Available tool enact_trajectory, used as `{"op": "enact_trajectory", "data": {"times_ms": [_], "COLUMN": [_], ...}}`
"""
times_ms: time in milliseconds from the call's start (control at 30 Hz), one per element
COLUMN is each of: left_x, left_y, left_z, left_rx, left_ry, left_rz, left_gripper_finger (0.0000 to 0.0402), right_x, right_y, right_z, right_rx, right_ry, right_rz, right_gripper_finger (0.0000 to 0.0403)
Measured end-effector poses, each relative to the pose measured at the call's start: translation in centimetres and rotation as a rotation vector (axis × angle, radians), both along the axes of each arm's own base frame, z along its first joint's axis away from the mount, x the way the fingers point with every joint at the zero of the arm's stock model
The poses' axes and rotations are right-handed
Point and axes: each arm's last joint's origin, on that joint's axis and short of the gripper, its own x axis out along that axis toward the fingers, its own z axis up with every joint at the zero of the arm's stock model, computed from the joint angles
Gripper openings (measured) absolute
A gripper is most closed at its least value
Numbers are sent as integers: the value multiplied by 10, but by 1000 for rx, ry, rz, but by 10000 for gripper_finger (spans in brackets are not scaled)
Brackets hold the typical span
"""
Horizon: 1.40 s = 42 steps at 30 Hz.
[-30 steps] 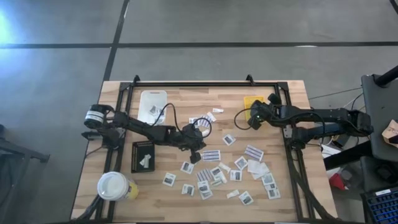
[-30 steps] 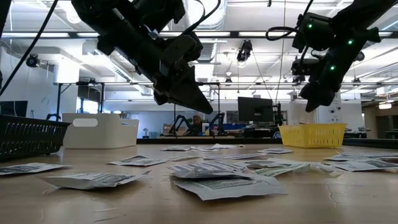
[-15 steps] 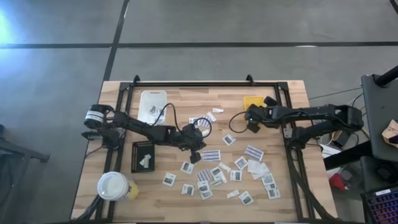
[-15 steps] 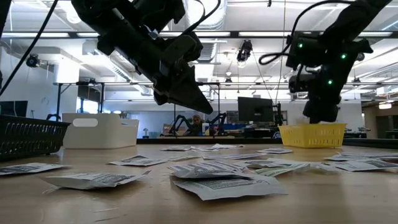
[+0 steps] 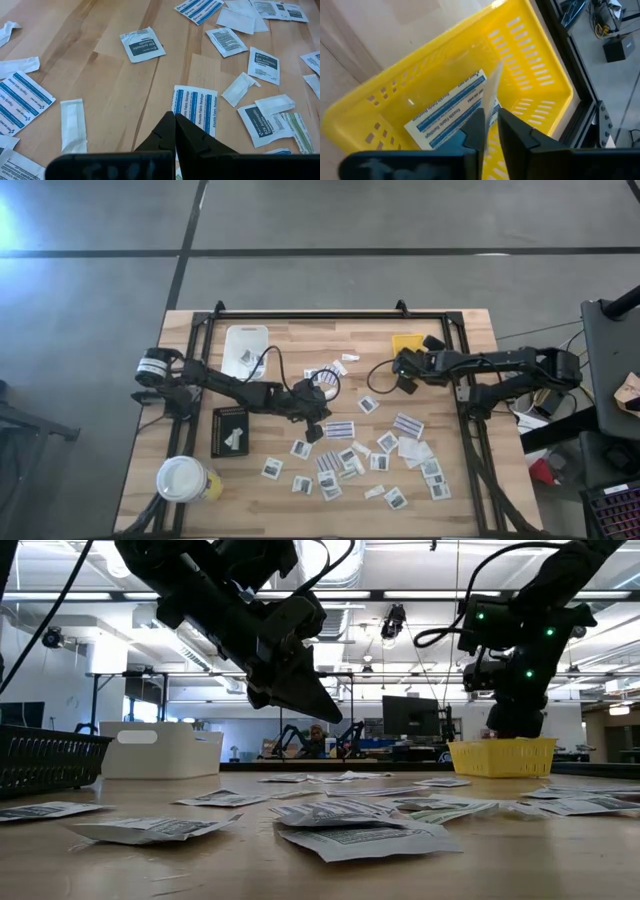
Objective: Pick & Place First Aid Supplies
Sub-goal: Put the blue bandage pack into the yellow bin, then put the gray towelette pack into the white bin
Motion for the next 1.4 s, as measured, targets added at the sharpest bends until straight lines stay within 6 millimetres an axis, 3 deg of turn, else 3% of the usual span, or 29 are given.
{"op": "enact_trajectory", "data": {"times_ms": [333, 700, 1133, 1400], "left_x": [0, -4, -24, -32], "left_y": [0, 0, 4, -17], "left_z": [0, -2, 13, 15], "left_rx": [0, 6, 64, 47], "left_ry": [1, 54, 149, 186], "left_rz": [0, 0, 55, -40], "left_gripper_finger": [2, 2, 2, 2], "right_x": [9, 6, 2, 19], "right_y": [0, 6, 61, 100], "right_z": [25, 54, 77, 76], "right_rx": [89, 196, 320, 362], "right_ry": [-63, -141, -372, -466], "right_rz": [0, -73, 76, 271], "right_gripper_finger": [128, 116, 72, 51]}}
